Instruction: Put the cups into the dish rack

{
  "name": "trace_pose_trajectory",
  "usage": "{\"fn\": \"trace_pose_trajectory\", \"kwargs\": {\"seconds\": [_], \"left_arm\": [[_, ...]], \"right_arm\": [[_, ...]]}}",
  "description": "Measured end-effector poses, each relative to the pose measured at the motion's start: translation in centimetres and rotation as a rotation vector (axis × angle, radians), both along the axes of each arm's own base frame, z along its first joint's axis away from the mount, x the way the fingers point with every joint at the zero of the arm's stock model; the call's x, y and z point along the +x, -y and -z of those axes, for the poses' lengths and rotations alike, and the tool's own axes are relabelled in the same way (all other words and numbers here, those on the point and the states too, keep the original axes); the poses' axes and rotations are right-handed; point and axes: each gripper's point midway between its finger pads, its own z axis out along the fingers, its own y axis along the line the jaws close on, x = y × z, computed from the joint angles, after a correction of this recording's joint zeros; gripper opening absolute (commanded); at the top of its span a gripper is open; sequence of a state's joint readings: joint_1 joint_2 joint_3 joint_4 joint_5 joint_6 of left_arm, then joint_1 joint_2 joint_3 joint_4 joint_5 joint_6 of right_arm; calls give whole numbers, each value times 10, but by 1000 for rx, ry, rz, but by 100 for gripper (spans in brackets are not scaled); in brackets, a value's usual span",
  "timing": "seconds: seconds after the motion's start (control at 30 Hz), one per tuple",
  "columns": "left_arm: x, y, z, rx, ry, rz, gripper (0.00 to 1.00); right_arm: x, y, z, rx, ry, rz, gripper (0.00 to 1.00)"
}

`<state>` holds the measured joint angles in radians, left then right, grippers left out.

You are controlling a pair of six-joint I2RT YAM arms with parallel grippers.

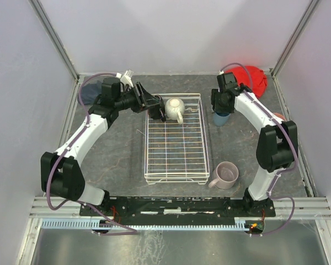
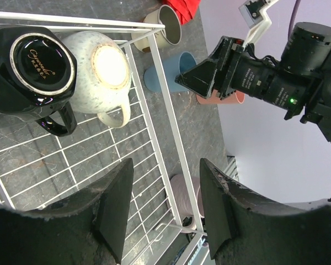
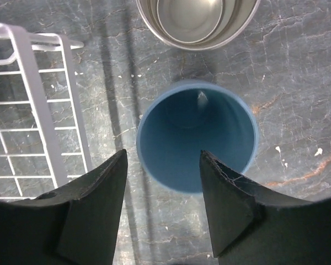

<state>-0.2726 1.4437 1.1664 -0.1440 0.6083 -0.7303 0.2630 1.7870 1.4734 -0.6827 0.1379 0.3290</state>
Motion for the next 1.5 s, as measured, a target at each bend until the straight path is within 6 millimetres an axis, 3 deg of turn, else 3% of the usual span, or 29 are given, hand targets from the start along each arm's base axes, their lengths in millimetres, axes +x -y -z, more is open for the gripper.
{"fn": "trace_pose_trajectory", "kwargs": {"seconds": [0.13,0.2,0.27,0.37,0.4,0.53,0.63,0.73,0.93,0.97,1.0,1.07,1.17,1.27,1.4,1.5], "left_arm": [[1,1,3,1,-8,1,58],[2,1,3,1,-10,3,58],[3,1,4,2,-12,4,58],[4,2,4,2,-14,4,58],[4,2,4,2,-13,4,59],[4,2,3,-1,-13,9,59],[3,5,4,-8,-21,25,59],[2,9,5,-26,-43,34,59],[-1,24,0,-94,-93,62,63],[0,27,-3,-116,-100,66,69],[0,31,-8,-143,-104,73,86],[1,37,-18,-196,-102,84,92],[2,46,-35,-272,-99,104,91],[1,56,-47,-337,-104,124,91],[-2,73,-52,-388,-127,151,90],[-3,82,-48,-406,-154,164,90]], "right_arm": [[7,-1,15,3,-21,7,59],[10,-2,19,3,-26,8,53],[13,-3,22,2,-29,8,38],[20,-5,23,7,-23,12,5],[22,-5,22,4,-20,11,1],[22,-3,19,-2,-13,21,1],[15,-1,4,4,0,21,0],[3,3,-36,36,67,25,0],[-23,3,-148,206,320,29,1],[-27,-1,-163,254,354,21,1],[-30,-5,-172,293,374,13,1],[-34,-17,-191,410,419,-5,1],[-39,-37,-197,594,434,-22,1],[-42,-58,-185,775,390,-17,0],[-43,-78,-174,979,333,17,1],[-42,-85,-180,1084,330,28,0]]}}
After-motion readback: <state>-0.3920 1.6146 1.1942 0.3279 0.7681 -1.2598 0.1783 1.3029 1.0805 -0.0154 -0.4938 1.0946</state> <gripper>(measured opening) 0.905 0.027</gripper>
